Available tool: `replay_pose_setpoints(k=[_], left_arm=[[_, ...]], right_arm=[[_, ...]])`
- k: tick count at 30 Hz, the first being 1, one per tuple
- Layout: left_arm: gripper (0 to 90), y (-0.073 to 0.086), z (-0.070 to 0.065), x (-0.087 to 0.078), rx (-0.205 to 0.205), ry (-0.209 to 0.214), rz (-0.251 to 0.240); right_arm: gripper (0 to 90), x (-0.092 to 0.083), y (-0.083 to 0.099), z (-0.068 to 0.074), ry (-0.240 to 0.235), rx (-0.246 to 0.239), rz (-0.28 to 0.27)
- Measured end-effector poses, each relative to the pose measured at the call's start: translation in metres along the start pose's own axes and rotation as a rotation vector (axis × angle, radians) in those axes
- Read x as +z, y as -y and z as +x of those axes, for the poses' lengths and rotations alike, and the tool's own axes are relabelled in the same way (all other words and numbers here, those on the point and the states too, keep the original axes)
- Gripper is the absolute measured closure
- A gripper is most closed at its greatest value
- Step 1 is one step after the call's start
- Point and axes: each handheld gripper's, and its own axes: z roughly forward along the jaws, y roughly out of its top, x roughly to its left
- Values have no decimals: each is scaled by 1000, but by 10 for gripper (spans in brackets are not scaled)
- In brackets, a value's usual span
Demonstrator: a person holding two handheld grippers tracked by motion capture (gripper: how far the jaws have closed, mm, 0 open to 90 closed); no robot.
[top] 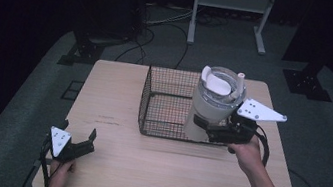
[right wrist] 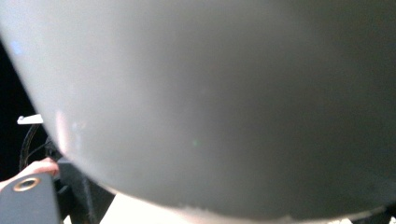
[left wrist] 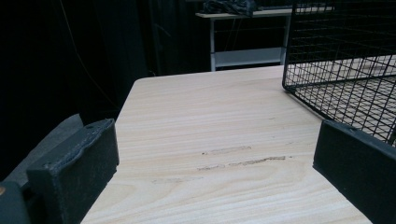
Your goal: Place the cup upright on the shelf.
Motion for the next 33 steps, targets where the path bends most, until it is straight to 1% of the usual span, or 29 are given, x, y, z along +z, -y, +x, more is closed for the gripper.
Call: replay_pose_setpoints(k=[1,2,3,5,8,10,11,13,16,17,19,20,23,24,25,26,27,29,31,33], left_arm=[[0,0,0,0,-1,0,0],[0,0,0,0,-1,0,0],[0,0,0,0,-1,0,1],[0,0,0,0,-1,0,1],[0,0,0,0,-1,1,2],[0,0,0,0,-2,1,1],[0,0,0,0,-2,2,-2],[0,0,0,0,-2,2,-1],[0,0,0,0,-2,3,1],[0,0,0,0,-2,3,-3],[0,0,0,0,-2,3,-3],[0,0,0,0,-1,3,-2],[0,0,0,0,2,4,-1],[0,0,0,0,2,4,-1],[0,0,0,0,1,4,0],[0,0,0,0,1,4,0],[0,0,0,0,0,3,0],[0,0,0,0,-3,4,1],[0,0,0,0,-3,5,2],[0,0,1,0,1,5,3]], right_arm=[[86,6,-4,-3,3,-5,2],[86,6,-4,-3,3,-5,2],[86,12,-8,-6,5,-13,8],[86,14,-10,-7,6,-12,12],[86,29,-18,-13,6,-17,18],[86,31,-19,-14,6,-21,18],[85,39,-22,-18,8,-22,20],[85,41,-23,-19,7,-20,20],[86,51,-26,-24,10,-19,31],[86,57,-27,-27,15,-20,39],[85,59,-28,-28,14,-19,41],[85,63,-28,-30,19,-24,44],[85,73,-29,-37,27,-17,56],[85,73,-29,-37,27,-17,56],[85,79,-29,-41,38,-21,60],[85,79,-29,-41,38,-21,60],[85,84,-29,-45,43,-16,63],[86,85,-29,-47,46,-13,64],[85,93,-28,-53,55,-12,67],[85,94,-27,-54,55,-9,67]])
